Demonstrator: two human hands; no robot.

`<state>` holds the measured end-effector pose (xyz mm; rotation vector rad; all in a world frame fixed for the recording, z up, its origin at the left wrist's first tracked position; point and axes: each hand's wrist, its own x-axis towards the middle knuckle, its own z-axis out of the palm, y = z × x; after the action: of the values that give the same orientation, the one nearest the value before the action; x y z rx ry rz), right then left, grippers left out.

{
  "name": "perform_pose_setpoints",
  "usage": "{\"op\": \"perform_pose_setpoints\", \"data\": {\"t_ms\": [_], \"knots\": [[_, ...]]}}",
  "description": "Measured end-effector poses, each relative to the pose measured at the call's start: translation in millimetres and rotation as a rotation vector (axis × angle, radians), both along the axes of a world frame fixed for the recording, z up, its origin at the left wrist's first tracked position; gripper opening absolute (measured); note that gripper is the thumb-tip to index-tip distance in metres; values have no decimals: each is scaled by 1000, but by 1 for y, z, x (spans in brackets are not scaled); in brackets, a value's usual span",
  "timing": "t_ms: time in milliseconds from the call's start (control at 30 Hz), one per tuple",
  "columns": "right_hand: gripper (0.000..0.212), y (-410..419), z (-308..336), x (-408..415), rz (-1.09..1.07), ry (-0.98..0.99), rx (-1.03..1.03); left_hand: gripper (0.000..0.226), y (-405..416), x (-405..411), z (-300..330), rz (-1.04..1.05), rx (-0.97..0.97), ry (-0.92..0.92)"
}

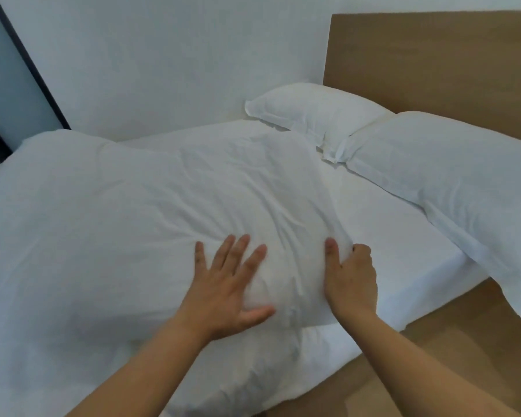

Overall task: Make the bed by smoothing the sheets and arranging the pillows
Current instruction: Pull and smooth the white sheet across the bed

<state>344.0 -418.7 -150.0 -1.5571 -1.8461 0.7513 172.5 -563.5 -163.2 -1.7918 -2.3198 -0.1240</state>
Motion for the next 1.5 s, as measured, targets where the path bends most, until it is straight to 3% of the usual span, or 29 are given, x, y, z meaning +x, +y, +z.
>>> {"op": "perform_pose_setpoints", "data": {"t_ms": [67, 133, 233, 333, 400, 533, 700, 767, 867, 900, 967, 1033, 1133, 1200, 1267, 1333, 1367, 1433, 1500], "knots": [[68, -3, -3, 5, -1, -63, -39, 108, 5, 11, -3, -16, -67, 10], [55, 3, 2, 8, 31, -150, -121, 110, 6, 12, -4, 5, -118, 14], [31, 10, 26, 6, 17, -313, 14, 94, 1, 3, 10, -10, -147, -1], [45, -11, 49, -33, 125, -371, 283, 72, -21, -17, 31, 107, -109, -89], [56, -40, 59, -74, 329, -419, 406, 66, -45, -45, 39, 229, -117, -85], [61, -110, 58, -161, 774, -500, 437, 62, -116, -123, 46, 569, -132, -99], [63, -149, 52, -275, 987, -587, 488, 62, -195, -221, 40, 753, -45, -2], [64, -145, 40, -311, 982, -602, 465, 61, -223, -258, 25, 894, -39, -83], [71, -119, 15, -332, 967, -748, 301, 66, -250, -306, 15, 1303, -22, -444], [72, -106, 12, -337, 957, -779, 267, 68, -248, -320, 20, 1386, 12, -483], [71, -73, 19, -356, 904, -801, 259, 66, -223, -346, 33, 1323, 151, -354], [71, -42, 31, -385, 823, -824, 276, 62, -173, -362, 52, 1032, 253, -213], [71, -4, 43, -430, 771, -835, 297, 65, -89, -383, 75, 666, 128, -46], [72, 24, 51, -463, 795, -860, 353, 75, -59, -420, 79, 761, 51, -119], [73, 53, 61, -494, 814, -865, 388, 85, -55, -466, 68, 967, 5, -436], [74, 84, 61, -517, 819, -864, 406, 97, -64, -495, 49, 1051, -209, -676], [76, 96, 55, -525, 822, -879, 433, 98, -70, -503, 46, 1060, -337, -713], [80, 118, 38, -537, 853, -915, 442, 96, -59, -520, 53, 1127, -328, -675], [86, 130, 21, -539, 907, -906, 313, 95, -36, -540, 73, 1165, -145, -417]]}}
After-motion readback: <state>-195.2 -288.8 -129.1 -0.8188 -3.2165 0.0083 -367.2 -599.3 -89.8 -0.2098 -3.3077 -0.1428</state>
